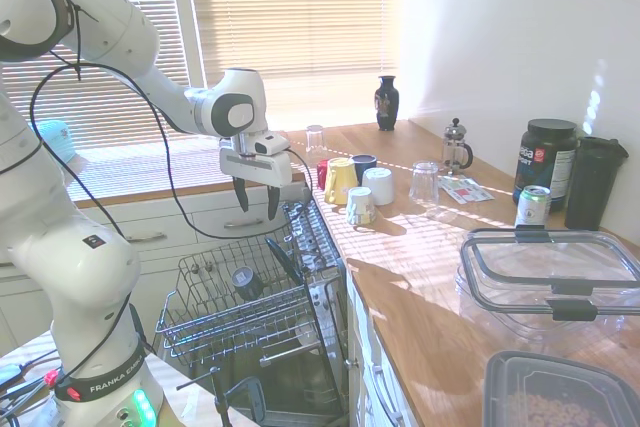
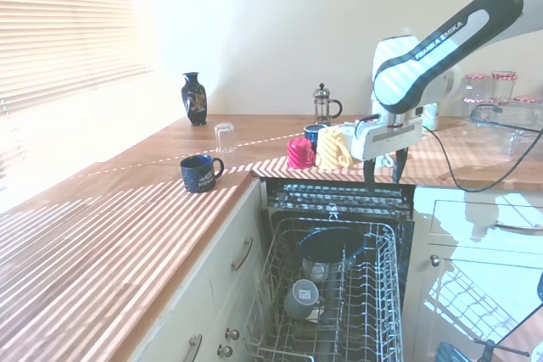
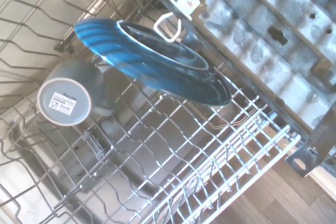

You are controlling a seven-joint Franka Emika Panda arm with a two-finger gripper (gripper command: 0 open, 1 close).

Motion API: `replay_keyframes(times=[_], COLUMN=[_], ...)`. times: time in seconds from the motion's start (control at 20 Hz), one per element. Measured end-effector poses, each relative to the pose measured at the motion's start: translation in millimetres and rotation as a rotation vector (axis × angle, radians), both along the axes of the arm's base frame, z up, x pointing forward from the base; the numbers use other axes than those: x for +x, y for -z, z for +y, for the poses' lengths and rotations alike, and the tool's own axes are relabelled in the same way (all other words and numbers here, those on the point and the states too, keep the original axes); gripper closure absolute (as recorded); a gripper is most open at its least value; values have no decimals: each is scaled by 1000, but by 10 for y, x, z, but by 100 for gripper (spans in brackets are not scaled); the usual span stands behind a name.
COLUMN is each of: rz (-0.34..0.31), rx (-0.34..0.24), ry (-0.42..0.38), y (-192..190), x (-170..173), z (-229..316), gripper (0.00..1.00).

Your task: Remove a mug cup out of the dishwasher

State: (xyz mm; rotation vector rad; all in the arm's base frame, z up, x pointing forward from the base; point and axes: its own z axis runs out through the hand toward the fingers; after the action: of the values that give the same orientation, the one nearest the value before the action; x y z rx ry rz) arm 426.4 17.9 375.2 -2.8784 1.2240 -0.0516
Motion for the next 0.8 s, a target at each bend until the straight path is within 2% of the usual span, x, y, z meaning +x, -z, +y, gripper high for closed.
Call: replay_keyframes(times=[0.25,0.45,0.8], rz=[-40,-85,-56], rx=[-13,-88,-126], ry=[-17,-136,-330], y=[-2,282,999], x=[25,-29,-135], z=[-2,270,1080], gripper=[0,0,0])
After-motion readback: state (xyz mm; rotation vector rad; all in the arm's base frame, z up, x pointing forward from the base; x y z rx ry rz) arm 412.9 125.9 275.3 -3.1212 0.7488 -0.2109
